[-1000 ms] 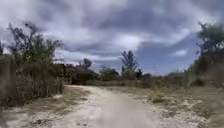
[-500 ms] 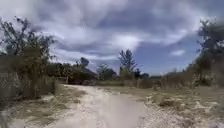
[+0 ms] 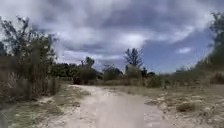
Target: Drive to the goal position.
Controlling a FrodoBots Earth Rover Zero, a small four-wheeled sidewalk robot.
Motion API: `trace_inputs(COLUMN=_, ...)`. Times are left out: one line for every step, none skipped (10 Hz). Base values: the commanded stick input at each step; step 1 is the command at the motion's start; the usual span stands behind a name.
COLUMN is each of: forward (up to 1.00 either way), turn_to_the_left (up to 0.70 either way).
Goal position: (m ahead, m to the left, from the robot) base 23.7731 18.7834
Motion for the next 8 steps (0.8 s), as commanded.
trace_inputs(forward=0.85, turn_to_the_left=0.00)
trace_inputs(forward=0.85, turn_to_the_left=0.00)
trace_inputs(forward=0.85, turn_to_the_left=0.00)
trace_inputs(forward=0.85, turn_to_the_left=0.00)
trace_inputs(forward=0.85, turn_to_the_left=0.00)
trace_inputs(forward=0.85, turn_to_the_left=0.00)
trace_inputs(forward=0.85, turn_to_the_left=0.00)
trace_inputs(forward=0.85, turn_to_the_left=0.00)
